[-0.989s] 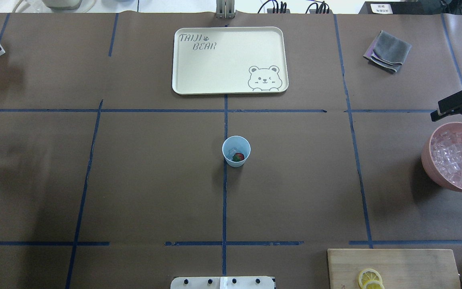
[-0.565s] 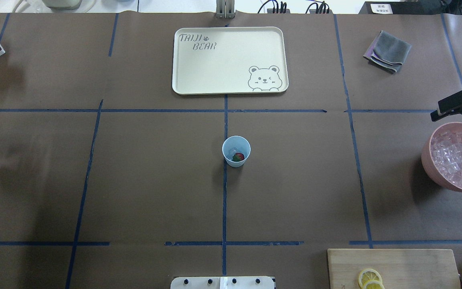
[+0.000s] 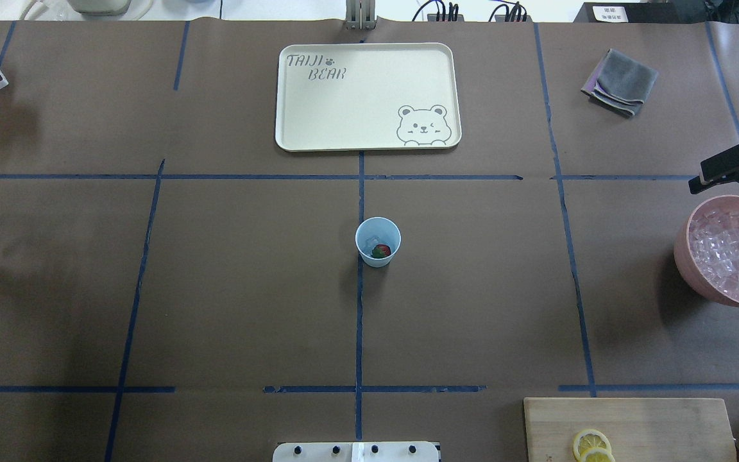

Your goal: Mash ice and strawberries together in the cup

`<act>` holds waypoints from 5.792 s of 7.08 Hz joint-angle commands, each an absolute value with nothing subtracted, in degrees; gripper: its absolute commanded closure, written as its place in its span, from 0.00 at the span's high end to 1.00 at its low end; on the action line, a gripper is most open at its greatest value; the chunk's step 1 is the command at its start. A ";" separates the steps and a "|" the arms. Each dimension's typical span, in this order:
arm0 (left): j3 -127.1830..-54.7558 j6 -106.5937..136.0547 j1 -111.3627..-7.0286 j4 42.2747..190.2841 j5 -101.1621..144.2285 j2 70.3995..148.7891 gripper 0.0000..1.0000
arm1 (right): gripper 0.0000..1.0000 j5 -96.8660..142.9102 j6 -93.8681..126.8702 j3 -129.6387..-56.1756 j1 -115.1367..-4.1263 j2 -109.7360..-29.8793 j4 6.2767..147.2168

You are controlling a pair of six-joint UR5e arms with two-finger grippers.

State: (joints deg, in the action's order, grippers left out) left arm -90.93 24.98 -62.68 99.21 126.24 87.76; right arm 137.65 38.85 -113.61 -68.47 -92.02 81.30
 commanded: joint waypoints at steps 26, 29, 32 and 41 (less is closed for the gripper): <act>-109.24 1.32 -88.15 82.80 137.37 80.25 1.00 | 1.00 136.84 -2.29 -93.67 -88.59 -90.69 88.68; -109.34 1.32 -88.07 82.53 137.37 79.72 1.00 | 1.00 135.80 -2.46 -96.58 -88.59 -95.17 88.33; -106.53 1.23 -88.07 82.62 137.37 79.37 1.00 | 1.00 135.35 -2.64 -98.17 -87.45 -95.54 88.33; -108.02 1.23 -87.98 81.83 137.29 78.83 1.00 | 1.00 134.56 -2.20 -98.09 -88.07 -96.85 88.86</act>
State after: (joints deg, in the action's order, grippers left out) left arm -107.87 1.23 -87.99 81.91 137.35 78.51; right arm 134.61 -2.12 -98.25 -88.05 -96.12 88.89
